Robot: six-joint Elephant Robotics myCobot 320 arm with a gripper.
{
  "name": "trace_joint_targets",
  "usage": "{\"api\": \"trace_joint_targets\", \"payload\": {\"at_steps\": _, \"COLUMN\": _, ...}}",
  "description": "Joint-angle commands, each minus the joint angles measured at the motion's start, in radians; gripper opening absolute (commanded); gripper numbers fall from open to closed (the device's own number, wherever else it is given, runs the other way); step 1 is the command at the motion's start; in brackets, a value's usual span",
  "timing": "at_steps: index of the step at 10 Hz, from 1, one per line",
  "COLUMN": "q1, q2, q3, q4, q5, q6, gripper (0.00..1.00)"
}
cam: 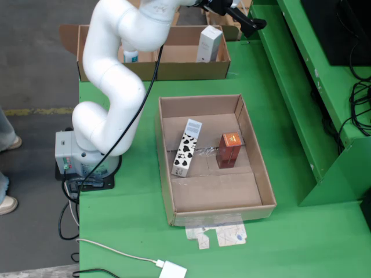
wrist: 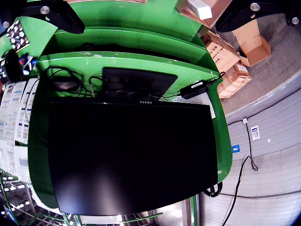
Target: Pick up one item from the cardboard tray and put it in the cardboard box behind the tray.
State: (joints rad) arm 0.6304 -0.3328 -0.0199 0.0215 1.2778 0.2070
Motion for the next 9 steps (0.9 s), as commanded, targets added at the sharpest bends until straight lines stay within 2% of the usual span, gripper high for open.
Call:
{"api": "trace_joint_targets", "payload": {"at_steps": 1, "q1": -0.734, "q2": 0.205, "q3": 0.020, "q4": -0.761, "q5": 0.081, "q6": -0.210, "gripper": 1.00}}
{"api": "trace_joint_targets", "payload": {"at_steps": 3, "q1": -0.921, "q2": 0.166, "q3": 0.020, "q4": -0.837, "q5": 0.168, "q6": -0.305, "gripper": 1.00}}
{"api": "trace_joint_targets", "payload": {"at_steps": 4, "q1": -0.921, "q2": 0.166, "q3": 0.020, "q4": -0.837, "q5": 0.168, "q6": -0.305, "gripper": 1.00}}
{"api": "trace_joint_targets", "payload": {"at_steps": 6, "q1": -1.079, "q2": 0.002, "q3": 0.020, "q4": -1.034, "q5": 0.266, "q6": -0.376, "gripper": 1.00}}
{"api": "trace_joint_targets", "payload": {"at_steps": 9, "q1": -1.079, "q2": 0.002, "q3": 0.020, "q4": -1.034, "q5": 0.266, "q6": -0.376, "gripper": 1.00}}
